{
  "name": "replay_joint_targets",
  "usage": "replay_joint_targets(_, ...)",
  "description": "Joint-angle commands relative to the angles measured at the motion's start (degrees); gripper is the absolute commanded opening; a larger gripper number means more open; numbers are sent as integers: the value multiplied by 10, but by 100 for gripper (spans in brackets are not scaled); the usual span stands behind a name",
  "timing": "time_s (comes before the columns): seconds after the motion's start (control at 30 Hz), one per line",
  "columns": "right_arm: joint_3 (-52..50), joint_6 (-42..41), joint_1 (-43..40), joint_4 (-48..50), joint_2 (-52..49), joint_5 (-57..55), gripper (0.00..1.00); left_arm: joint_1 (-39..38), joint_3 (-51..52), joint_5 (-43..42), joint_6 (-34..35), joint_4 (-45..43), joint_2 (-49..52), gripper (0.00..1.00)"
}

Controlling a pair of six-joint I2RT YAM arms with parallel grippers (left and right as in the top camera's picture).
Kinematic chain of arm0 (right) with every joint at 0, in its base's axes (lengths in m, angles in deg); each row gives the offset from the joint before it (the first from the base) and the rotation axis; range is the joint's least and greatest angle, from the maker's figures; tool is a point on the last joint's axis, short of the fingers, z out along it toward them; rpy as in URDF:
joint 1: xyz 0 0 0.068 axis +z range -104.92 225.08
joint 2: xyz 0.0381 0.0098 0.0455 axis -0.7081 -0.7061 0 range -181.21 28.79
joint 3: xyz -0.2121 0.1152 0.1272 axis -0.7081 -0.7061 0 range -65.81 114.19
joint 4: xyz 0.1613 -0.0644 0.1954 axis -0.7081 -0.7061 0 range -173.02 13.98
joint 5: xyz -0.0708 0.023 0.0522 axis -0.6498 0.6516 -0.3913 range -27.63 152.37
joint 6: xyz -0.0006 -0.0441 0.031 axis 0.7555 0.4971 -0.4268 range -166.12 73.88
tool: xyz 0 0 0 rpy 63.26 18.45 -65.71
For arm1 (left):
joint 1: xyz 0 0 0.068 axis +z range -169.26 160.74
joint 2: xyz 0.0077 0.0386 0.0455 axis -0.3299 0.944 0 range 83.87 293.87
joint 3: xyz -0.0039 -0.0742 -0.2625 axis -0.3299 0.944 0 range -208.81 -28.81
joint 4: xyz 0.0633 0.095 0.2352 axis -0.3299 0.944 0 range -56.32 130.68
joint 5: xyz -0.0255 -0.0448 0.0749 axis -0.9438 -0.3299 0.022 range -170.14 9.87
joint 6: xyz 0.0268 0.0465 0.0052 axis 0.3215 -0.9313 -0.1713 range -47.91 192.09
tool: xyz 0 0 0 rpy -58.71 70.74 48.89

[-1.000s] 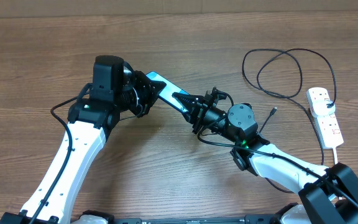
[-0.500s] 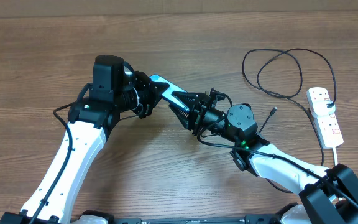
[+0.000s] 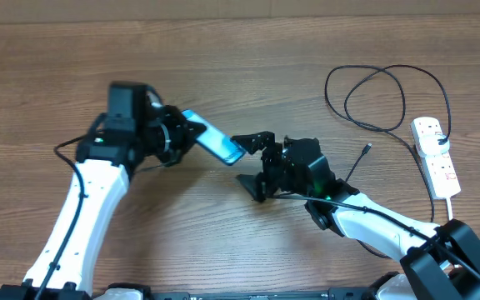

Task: Plug charger to phone and switch on socket
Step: 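Open the right gripper and move it toward the power strip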

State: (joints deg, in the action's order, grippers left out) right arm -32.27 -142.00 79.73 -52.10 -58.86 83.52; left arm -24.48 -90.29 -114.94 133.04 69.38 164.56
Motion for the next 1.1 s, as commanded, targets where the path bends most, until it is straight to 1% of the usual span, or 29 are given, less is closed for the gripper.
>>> replay_joint_targets(0.0,4,362,3,-12,0,-129,100,29,-9,-142,-181,5,9,4)
replay_joint_targets(0.07,4,464,-2,-11,0,-130,100,37,-9,-198,-249,20,13,4)
replay_joint_targets(0.1,4,504,-4,-12,1,-130,100,38,-9,-209,-277,35,14,4)
replay_joint_targets(0.2,7,564,-17,-34,11,-131,100,39,-9,-203,-345,90,23,4)
replay_joint_targets(0.3,32,570,-45,-142,39,-146,100,39,-9,-210,-402,140,39,4)
replay_joint_targets(0.4,84,570,-80,-306,72,-212,100,39,-9,-252,-457,159,62,4)
replay_joint_targets(0.43,104,571,-92,-356,79,-233,100,39,-9,-268,-464,157,71,4)
replay_joint_targets(0.5,146,572,-115,-452,88,-261,100,39,-9,-298,-464,134,97,4)
replay_joint_targets(0.57,174,572,-139,-518,88,-262,100,39,-9,-339,-455,93,131,4)
replay_joint_targets(0.67,177,572,-171,-541,86,-267,100,39,-9,-397,-437,29,172,4)
replay_joint_targets(0.77,177,572,-214,-542,73,-271,100,39,-9,-409,-401,-17,203,4)
replay_joint_targets(0.8,177,572,-229,-539,68,-271,97,39,-9,-409,-392,-28,211,4)
replay_joint_targets(0.83,177,581,-253,-530,56,-271,91,39,-9,-409,-381,-40,221,4)
replay_joint_targets(0.87,177,590,-265,-523,46,-271,88,39,-9,-409,-376,-45,226,4)
replay_joint_targets(0.97,177,605,-285,-517,16,-271,76,39,-9,-407,-358,-51,231,4)
replay_joint_targets(1.0,177,606,-287,-519,5,-271,73,40,-9,-401,-351,-52,231,4)
replay_joint_targets(1.07,177,606,-287,-523,-17,-277,73,41,-9,-394,-328,-56,231,4)
